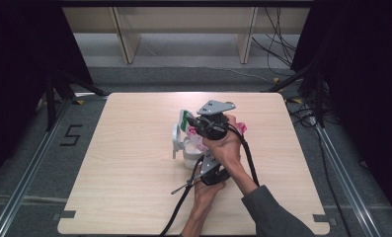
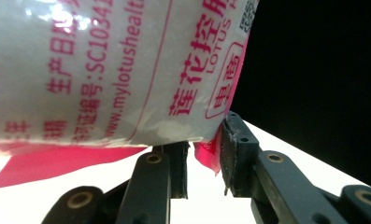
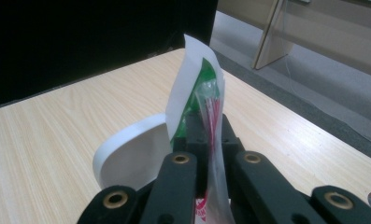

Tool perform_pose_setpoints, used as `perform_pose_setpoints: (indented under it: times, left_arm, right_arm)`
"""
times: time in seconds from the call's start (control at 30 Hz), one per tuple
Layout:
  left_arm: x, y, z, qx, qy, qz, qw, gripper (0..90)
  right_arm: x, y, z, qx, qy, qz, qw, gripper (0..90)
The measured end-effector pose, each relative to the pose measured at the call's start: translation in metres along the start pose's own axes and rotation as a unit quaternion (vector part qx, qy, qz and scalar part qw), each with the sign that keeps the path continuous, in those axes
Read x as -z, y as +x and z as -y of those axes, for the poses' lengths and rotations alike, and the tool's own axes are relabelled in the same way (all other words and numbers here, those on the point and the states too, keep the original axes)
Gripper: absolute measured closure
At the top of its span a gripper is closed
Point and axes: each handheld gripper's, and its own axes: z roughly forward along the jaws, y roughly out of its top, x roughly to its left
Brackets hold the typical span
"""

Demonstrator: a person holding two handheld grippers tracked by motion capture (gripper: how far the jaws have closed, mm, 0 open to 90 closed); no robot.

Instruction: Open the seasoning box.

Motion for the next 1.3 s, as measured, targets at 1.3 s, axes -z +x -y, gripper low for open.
perform_pose_setpoints:
  times: [1.3]
  left_arm:
    - [0.0002, 0.0003, -0.0006, -0.005, 0.001, 0.003, 1.0, 73.5]
  right_arm:
    - [0.0015, -0.0006, -0.0013, 0.008, 0.003, -0.006, 0.9999, 89.1]
